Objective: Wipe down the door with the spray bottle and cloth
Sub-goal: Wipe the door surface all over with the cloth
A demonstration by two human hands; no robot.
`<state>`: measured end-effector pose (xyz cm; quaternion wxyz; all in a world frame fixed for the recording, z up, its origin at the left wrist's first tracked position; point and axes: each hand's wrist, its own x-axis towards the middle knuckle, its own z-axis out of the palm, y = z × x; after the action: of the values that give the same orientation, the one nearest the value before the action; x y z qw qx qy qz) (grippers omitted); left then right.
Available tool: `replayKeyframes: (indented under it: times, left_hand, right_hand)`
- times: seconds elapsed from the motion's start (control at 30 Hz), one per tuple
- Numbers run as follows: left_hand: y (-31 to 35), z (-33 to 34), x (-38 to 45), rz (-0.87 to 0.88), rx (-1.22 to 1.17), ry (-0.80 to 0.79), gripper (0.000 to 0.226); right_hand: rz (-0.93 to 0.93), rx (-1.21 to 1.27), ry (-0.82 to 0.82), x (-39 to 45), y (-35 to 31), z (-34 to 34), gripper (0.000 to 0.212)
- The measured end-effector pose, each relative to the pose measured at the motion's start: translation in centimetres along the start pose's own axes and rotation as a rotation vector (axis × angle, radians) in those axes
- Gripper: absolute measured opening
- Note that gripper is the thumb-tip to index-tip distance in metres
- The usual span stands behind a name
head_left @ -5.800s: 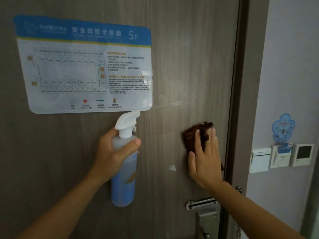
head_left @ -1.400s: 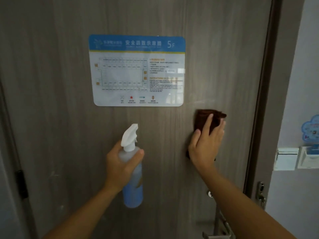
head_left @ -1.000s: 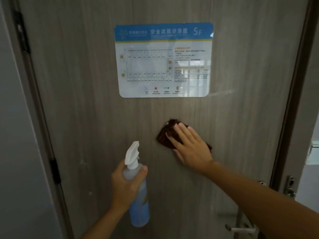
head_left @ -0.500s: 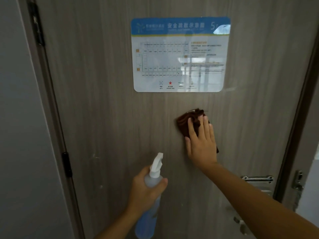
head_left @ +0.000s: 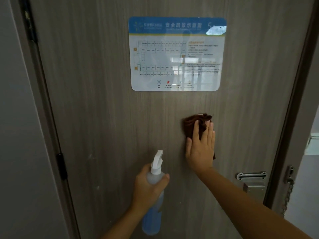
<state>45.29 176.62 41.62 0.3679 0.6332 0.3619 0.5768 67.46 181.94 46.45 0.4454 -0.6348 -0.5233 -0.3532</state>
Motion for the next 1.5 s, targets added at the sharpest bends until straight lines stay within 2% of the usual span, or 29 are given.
replayKeyframes:
  times: [0.2,0.33,0.4,0.53,0.6,0.67,0.77,0.83,0.93,1.0,1.03,1.13,1.23,1.3,1.37,1.5]
  left_hand:
    - [0.1,-1.0,0.4,0.020,-0.035,0.014,0.033]
    - [0.0,-2.0,0.8,0.043,-0.040,0.042,0.041]
    - [0.2,-2.7,1.1,0.058,-0.042,0.050,0.046]
    - [0.8,-4.4,1.9,0.111,-0.054,0.073,0.047]
    - [1.0,-5.3,2.3,0.152,-0.069,0.088,0.044]
    - [1.0,-6.0,2.5,0.178,-0.078,0.097,0.043]
    - [0.8,-6.8,2.7,0.194,-0.081,0.103,0.041]
    - [0.7,-7.2,2.8,0.208,-0.083,0.097,0.041]
    - [0.7,-7.6,2.9,0.213,-0.081,0.100,0.043]
    - [0.8,-7.5,3.1,0.217,-0.082,0.111,0.044]
    - [0.9,-7.4,3.2,0.217,-0.087,0.119,0.046]
    - [0.9,-7.1,3.3,0.213,-0.104,0.123,0.050]
    - [0.8,-6.9,3.0,0.217,-0.108,0.124,0.043]
    - [0.8,-7.2,2.9,0.211,-0.123,0.147,0.040]
    - [0.6,-8.0,2.9,0.203,-0.129,0.171,0.042]
    - [0.2,-10.2,2.8,0.200,-0.115,0.206,0.045]
  right_hand:
    - [0.167,0.091,0.066,-2.0,-1.1,1.3,0.066]
    - [0.322,0.106,0.098,-4.2,-4.3,3.1,0.065]
    - [0.156,0.049,0.057,-6.0,-6.1,4.4,0.066]
    - [-0.486,-0.078,-0.069,-8.0,-5.2,6.3,0.060]
    - [-0.598,-0.100,-0.074,-7.1,-4.3,5.9,0.055]
    - [-0.489,-0.098,-0.044,-5.8,-3.7,4.6,0.058]
    - [0.007,0.023,0.045,-2.7,-2.6,2.4,0.067]
    - [0.270,0.112,0.117,-0.7,-2.7,1.6,0.069]
    - [0.401,0.142,0.190,-0.1,-5.6,1.8,0.070]
    - [0.335,0.130,0.178,-1.0,-7.7,2.6,0.070]
    - [0.243,0.104,0.142,-1.6,-8.6,3.2,0.069]
    - [-0.170,-0.013,0.009,-3.7,-9.1,4.7,0.069]
    - [-0.603,-0.122,-0.081,-3.2,-6.5,4.7,0.060]
    - [-0.733,-0.173,-0.102,-1.1,-4.9,3.7,0.056]
    - [-0.649,-0.166,-0.075,1.2,-4.6,2.2,0.058]
    - [-0.239,-0.069,-0.004,3.0,-7.5,0.8,0.066]
